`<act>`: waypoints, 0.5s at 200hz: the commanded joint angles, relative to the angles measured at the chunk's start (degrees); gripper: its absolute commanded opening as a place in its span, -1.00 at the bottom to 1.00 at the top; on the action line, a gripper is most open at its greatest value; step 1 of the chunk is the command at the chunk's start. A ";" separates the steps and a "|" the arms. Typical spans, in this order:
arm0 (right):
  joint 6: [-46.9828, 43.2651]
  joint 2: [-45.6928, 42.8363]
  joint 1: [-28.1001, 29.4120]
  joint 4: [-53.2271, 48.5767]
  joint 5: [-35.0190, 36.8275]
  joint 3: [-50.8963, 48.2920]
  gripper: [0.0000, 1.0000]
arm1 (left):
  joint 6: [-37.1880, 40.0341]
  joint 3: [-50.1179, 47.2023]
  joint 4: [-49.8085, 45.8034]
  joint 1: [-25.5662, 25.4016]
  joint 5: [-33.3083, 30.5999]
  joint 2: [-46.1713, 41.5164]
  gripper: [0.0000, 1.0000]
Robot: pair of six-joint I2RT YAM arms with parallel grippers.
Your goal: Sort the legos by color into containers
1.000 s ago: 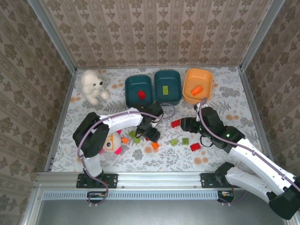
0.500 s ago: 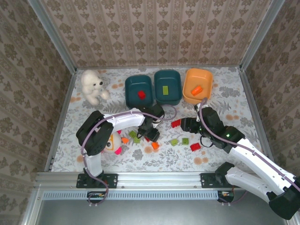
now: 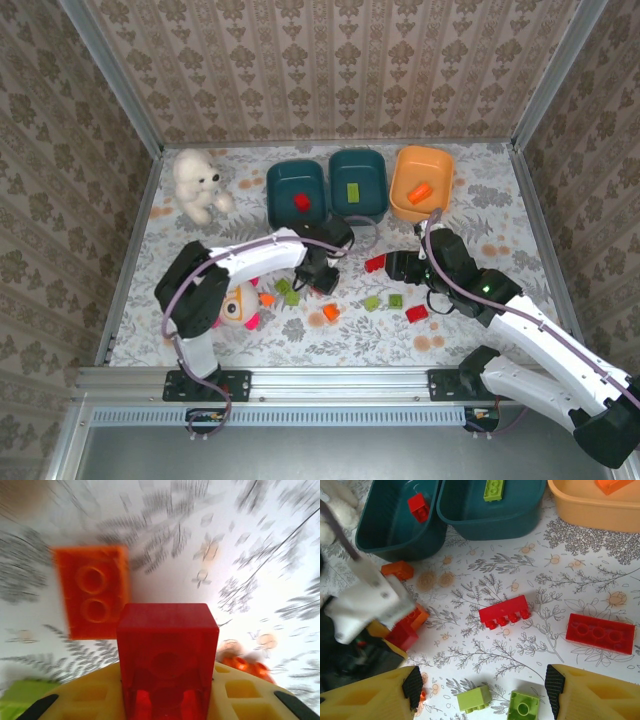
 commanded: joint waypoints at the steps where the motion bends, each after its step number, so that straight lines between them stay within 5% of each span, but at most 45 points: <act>1: -1.13 0.01 0.26 1.90 -0.53 2.21 0.38 | -3.08 5.45 -2.47 4.38 -2.24 -6.20 -0.45; 55: -2.45 5.47 0.43 5.92 -3.16 5.62 0.38 | -4.74 17.54 -1.55 20.15 0.39 3.59 -0.47; 100: -2.88 8.13 0.74 6.46 -3.42 7.55 0.37 | -7.60 34.98 -8.97 25.58 0.30 20.56 -0.54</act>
